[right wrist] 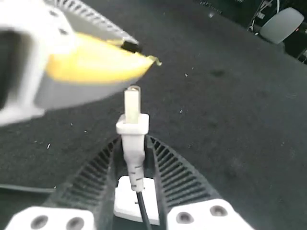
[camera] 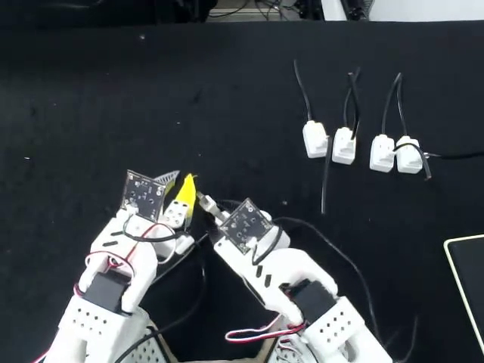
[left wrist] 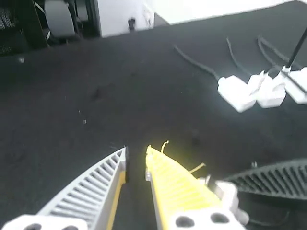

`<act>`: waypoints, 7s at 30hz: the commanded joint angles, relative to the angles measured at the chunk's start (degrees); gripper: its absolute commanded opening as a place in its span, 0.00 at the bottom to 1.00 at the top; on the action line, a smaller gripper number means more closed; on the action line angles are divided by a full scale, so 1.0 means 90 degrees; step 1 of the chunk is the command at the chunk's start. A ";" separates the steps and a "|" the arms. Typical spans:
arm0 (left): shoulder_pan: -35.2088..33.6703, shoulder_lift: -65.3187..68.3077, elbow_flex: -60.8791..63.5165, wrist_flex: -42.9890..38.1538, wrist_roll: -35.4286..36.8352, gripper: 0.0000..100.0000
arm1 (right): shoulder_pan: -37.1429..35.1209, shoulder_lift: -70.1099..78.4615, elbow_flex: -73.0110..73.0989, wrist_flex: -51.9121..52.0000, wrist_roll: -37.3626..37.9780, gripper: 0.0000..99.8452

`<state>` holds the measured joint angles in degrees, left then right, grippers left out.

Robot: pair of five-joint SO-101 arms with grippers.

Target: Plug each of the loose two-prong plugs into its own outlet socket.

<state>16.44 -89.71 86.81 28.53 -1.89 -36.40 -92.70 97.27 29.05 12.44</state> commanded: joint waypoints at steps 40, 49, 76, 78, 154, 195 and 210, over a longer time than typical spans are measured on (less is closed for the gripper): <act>0.0230 0.0039 0.0230 0.0244 -0.1006 0.08 | -0.0156 0.0239 -0.0816 0.0098 -0.0635 0.01; 0.0230 0.0039 0.0308 0.0244 -0.1006 0.08 | -0.0186 0.0239 -0.0855 0.0107 -0.0596 0.01; 0.0220 0.0020 0.0230 0.0264 -0.0996 0.08 | -0.0186 -0.1411 -0.0112 0.0635 -0.0615 0.01; 0.0220 -0.0010 0.0347 0.0244 -0.0996 0.08 | -0.0186 -0.1538 -0.0132 0.0674 -0.0606 0.01; -0.0493 0.0020 0.0864 -0.0801 -0.0625 0.08 | -0.0615 -0.1792 -0.0552 0.1700 -0.0195 0.01; -0.0601 -0.0020 0.0620 0.0957 -0.1221 0.08 | 0.1661 0.9705 -1.0535 0.7746 0.0527 0.01; -0.0601 -0.0020 0.0620 0.0938 -0.1221 0.08 | 0.1065 1.1443 -1.1346 0.7971 0.0596 0.01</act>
<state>11.69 -89.19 94.73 38.20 -12.18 -25.58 8.48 -0.48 99.12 17.27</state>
